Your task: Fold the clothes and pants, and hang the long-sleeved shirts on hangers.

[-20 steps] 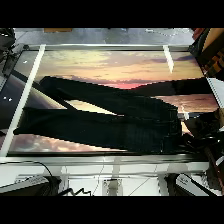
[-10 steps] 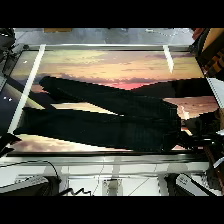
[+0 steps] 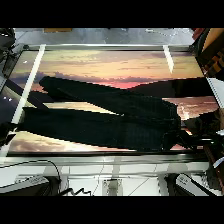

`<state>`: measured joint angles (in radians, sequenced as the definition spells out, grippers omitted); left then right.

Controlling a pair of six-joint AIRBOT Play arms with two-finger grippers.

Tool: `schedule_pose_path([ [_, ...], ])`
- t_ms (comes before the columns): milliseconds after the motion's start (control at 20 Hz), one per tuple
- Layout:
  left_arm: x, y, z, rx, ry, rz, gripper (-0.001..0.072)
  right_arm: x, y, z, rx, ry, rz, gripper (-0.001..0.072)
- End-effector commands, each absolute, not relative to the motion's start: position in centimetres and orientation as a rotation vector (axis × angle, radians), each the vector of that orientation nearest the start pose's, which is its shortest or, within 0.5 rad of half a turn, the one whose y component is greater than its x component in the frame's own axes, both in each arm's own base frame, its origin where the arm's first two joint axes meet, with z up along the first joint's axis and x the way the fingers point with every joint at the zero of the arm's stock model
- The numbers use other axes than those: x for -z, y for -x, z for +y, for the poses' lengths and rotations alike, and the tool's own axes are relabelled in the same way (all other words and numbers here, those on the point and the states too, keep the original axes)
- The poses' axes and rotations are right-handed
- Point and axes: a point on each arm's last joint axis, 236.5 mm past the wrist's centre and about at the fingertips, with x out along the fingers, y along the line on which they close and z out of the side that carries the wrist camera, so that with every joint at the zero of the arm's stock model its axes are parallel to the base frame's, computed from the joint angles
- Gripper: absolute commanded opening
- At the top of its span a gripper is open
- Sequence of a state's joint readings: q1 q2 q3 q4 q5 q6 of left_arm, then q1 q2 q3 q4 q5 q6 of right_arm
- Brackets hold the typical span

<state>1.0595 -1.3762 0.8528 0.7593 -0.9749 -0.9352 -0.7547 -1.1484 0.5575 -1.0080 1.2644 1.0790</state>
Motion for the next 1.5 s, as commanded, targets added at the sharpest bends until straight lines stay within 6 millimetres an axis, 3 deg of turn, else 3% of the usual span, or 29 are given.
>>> schedule_pose_path([
  [0,5.3,-31.9,24.1,-0.328,0.923,0.788,0.0695,9.0,-21.7,-3.9,-0.061,-0.837,1.414,0.0058],
  [100,4.7,-33.2,23.5,-0.307,0.940,0.762,0.0672,9.0,-21.7,-3.9,-0.060,-0.837,1.414,0.0058],
  [300,4.7,-34.6,21.6,-0.262,0.917,0.780,0.0326,9.0,-21.7,-3.9,-0.060,-0.837,1.414,0.0058],
  [400,4.7,-35.2,20.7,-0.238,0.906,0.792,0.0051,9.0,-21.7,-3.9,-0.060,-0.837,1.414,0.0058],
  [450,4.7,-35.4,20.3,-0.228,0.901,0.797,0.0024,9.0,-21.7,-3.9,-0.060,-0.837,1.414,0.0058],
  [700,4.5,-35.7,20.0,-0.215,0.882,0.804,0.0020,9.0,-21.7,-3.9,-0.060,-0.836,1.414,0.0058],
  [800,3.1,-36.2,20.8,-0.203,0.815,0.806,0.0019,8.8,-21.9,-4.0,-0.061,-0.838,1.406,0.0058],
  [950,-3.0,-38.9,24.0,-0.223,0.673,0.737,0.0018,6.9,-24.2,-5.2,-0.063,-0.820,1.336,0.0057],
  [1050,-9.4,-41.0,26.8,-0.289,0.664,0.611,0.0018,4.1,-26.3,-6.2,-0.087,-0.802,1.272,0.0057],
  [1150,-14.7,-41.7,28.9,-0.322,0.554,0.540,0.0018,1.3,-27.4,-7.1,-0.112,-0.758,1.252,0.0057],
  [1250,-18.3,-41.6,30.0,-0.356,0.498,0.504,0.0018,-1.6,-28.4,-8.0,-0.101,-0.740,1.227,0.0057],
  [1350,-18.5,-40.7,30.1,-0.365,0.435,0.558,0.0018,-4.0,-29.3,-8.8,-0.095,-0.697,1.186,0.0056],
  [1450,-15.1,-38.4,30.0,-0.387,0.369,0.742,0.0018,-4.4,-28.9,-9.2,-0.080,-0.670,1.193,0.0056],
])
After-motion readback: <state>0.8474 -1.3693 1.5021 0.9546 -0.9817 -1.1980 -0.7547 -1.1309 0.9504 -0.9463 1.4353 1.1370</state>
